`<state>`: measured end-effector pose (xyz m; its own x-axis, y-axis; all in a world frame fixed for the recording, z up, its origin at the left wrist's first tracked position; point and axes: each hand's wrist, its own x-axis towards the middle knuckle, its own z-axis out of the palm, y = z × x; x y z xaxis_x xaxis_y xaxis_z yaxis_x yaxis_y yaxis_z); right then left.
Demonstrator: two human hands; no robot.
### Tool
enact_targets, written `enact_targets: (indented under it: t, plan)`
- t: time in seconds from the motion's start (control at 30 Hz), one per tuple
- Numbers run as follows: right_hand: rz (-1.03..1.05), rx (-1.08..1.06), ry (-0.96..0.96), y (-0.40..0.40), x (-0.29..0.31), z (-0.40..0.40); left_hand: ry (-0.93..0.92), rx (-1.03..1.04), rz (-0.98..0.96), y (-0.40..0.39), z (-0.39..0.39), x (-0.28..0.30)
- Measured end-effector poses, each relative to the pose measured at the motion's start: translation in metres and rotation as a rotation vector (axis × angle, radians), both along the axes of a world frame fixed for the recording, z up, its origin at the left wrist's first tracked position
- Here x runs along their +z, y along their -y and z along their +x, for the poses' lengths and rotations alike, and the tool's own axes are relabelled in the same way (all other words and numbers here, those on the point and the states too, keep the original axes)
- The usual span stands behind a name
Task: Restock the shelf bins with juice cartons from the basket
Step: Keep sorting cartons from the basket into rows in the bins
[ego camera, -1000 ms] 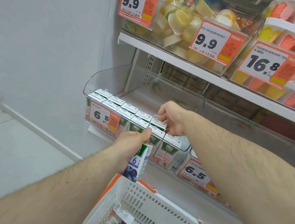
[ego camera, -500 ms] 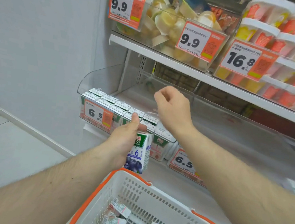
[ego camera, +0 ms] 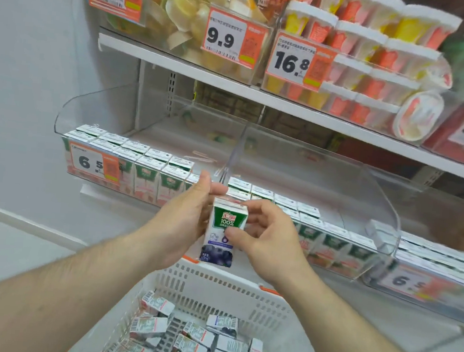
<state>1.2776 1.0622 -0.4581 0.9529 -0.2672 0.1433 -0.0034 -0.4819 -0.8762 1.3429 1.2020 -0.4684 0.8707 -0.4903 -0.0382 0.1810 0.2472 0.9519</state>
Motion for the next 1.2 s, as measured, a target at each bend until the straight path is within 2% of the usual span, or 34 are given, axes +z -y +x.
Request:
enact_targets:
  t: [0.1, 0.23, 0.37, 0.5, 0.63, 0.73, 0.8, 0.93, 1.0, 1.1, 1.2]
  plan:
    - [0.129, -0.057, -0.004, 0.023, -0.004, -0.019, 0.144, -0.127, 0.088, 0.008, -0.007, -0.010]
    - [0.241, -0.089, 0.002, 0.056, -0.004, -0.042, 0.283, -0.253, 0.321, 0.024, -0.019, -0.022]
    - [0.241, -0.121, -0.009, 0.088, 0.002, -0.062, 0.393, -0.191, 0.426, 0.065, -0.038, -0.019]
    - [0.292, -0.199, 0.025, 0.120, 0.015, -0.083, 0.505, -0.187, 0.419, 0.114, -0.053, -0.009]
    - [0.187, -0.306, 0.047, 0.154, 0.021, -0.100, 0.610, -0.237, 0.446, 0.167, -0.070, 0.001]
    - [0.145, -0.386, 0.069, 0.180, 0.028, -0.109, 0.623, -0.257, 0.402, 0.203, -0.078, 0.005]
    - [0.129, -0.469, 0.128, 0.208, 0.038, -0.108, 0.658, -0.218, 0.406, 0.225, -0.080, 0.009]
    - [0.034, -0.647, 0.226, 0.281, 0.065, -0.080, 0.864, -0.048, 0.672, 0.262, -0.067, 0.020]
    - [-0.055, -0.672, 0.165, 0.314, 0.070, -0.053, 0.883, -0.033, 0.776, 0.278, -0.055, 0.021]
    - [-0.178, -0.661, -0.025, 0.346, 0.062, -0.008, 0.824, -0.119, 0.850, 0.294, -0.044, 0.017]
    - [-0.267, -0.522, -0.266, 0.358, 0.042, 0.025, 0.750, -0.107, 0.837, 0.302, -0.039, 0.012]
